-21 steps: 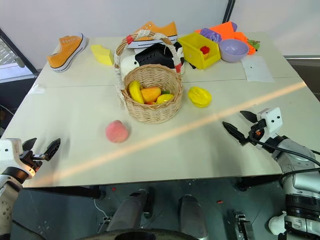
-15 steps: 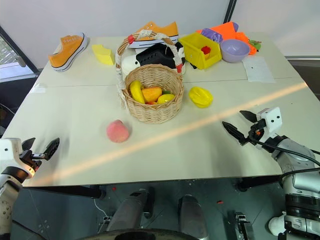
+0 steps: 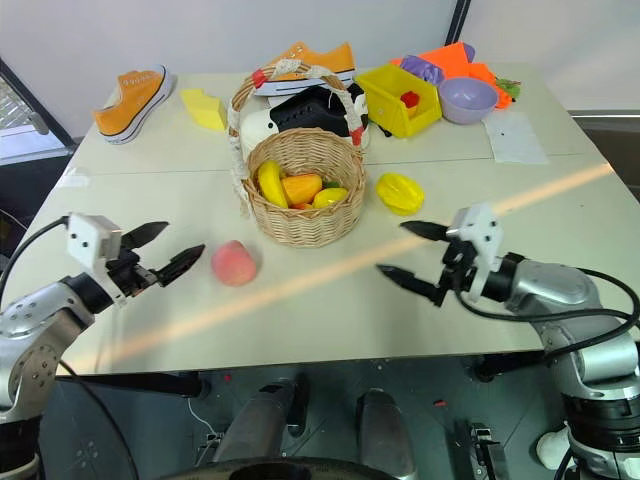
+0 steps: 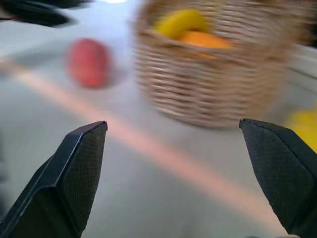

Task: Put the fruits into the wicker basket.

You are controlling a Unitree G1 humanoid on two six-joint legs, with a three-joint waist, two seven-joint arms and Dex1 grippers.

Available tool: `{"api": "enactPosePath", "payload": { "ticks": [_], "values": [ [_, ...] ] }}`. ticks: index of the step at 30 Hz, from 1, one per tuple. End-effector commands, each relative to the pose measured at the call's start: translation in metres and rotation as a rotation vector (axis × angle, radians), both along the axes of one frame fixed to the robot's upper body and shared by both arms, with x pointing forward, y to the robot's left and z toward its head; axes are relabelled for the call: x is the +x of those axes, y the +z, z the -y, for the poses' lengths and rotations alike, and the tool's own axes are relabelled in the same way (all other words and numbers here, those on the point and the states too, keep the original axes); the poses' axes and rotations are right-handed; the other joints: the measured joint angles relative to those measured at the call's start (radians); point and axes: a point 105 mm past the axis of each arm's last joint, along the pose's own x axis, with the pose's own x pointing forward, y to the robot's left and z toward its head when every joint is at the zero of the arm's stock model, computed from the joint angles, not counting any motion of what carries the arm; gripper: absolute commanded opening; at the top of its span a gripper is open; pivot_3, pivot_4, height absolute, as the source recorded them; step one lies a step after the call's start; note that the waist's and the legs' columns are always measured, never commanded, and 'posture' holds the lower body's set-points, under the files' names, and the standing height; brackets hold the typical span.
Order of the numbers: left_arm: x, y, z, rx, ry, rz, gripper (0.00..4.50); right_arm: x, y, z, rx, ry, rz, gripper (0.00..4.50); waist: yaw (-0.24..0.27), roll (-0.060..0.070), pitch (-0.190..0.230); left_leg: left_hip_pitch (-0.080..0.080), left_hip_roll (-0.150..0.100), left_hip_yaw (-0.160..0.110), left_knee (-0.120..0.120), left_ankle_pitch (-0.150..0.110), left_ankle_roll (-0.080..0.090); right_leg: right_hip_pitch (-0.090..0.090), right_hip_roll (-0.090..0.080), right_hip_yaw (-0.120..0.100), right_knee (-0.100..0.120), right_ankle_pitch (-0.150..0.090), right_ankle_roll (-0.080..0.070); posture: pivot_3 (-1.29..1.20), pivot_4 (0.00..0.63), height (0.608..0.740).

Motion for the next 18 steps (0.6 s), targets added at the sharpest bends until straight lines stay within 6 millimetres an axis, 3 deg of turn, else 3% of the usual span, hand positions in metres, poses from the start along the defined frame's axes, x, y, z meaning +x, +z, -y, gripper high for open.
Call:
{"api": "enactPosePath", "payload": {
  "ticks": [1,7,16,18],
  "values": [
    [0.000,0.002,0.016,0.045,-0.113,-0.017,4.50,-0.013,0.012,-0.024,0.012,0.105,0.025,4.46,0.001,0.000,0.000,0.000,0.000,0.000,0.000,0.000,0.000,0.000,0.000,0.000,0.000,0.000,0.000,0.00,0.150,0.740],
    [0.009,-0.005,0.035,0.119,-0.219,-0.073,4.50,-0.020,0.012,-0.039,0.033,0.152,0.026,4.46,0.004,0.000,0.000,-0.001,0.000,0.000,0.000,0.000,0.000,0.000,0.000,0.000,-0.001,0.000,0.000,0.00,0.150,0.740],
    [0.019,-0.029,0.040,0.215,-0.213,-0.151,4.50,-0.022,0.011,-0.048,0.040,0.185,0.052,4.46,0.002,-0.001,0.000,-0.001,0.000,0.000,-0.001,0.000,0.000,-0.001,0.000,0.000,-0.001,0.000,0.000,0.00,0.150,0.740],
    [0.020,-0.029,0.038,0.211,-0.199,-0.143,3.96,-0.021,0.010,-0.048,0.038,0.184,0.057,4.50,0.002,0.000,0.000,-0.001,0.000,0.000,-0.001,0.000,0.000,-0.001,0.000,0.000,-0.002,0.000,0.000,0.00,0.150,0.740]
  ]
}}
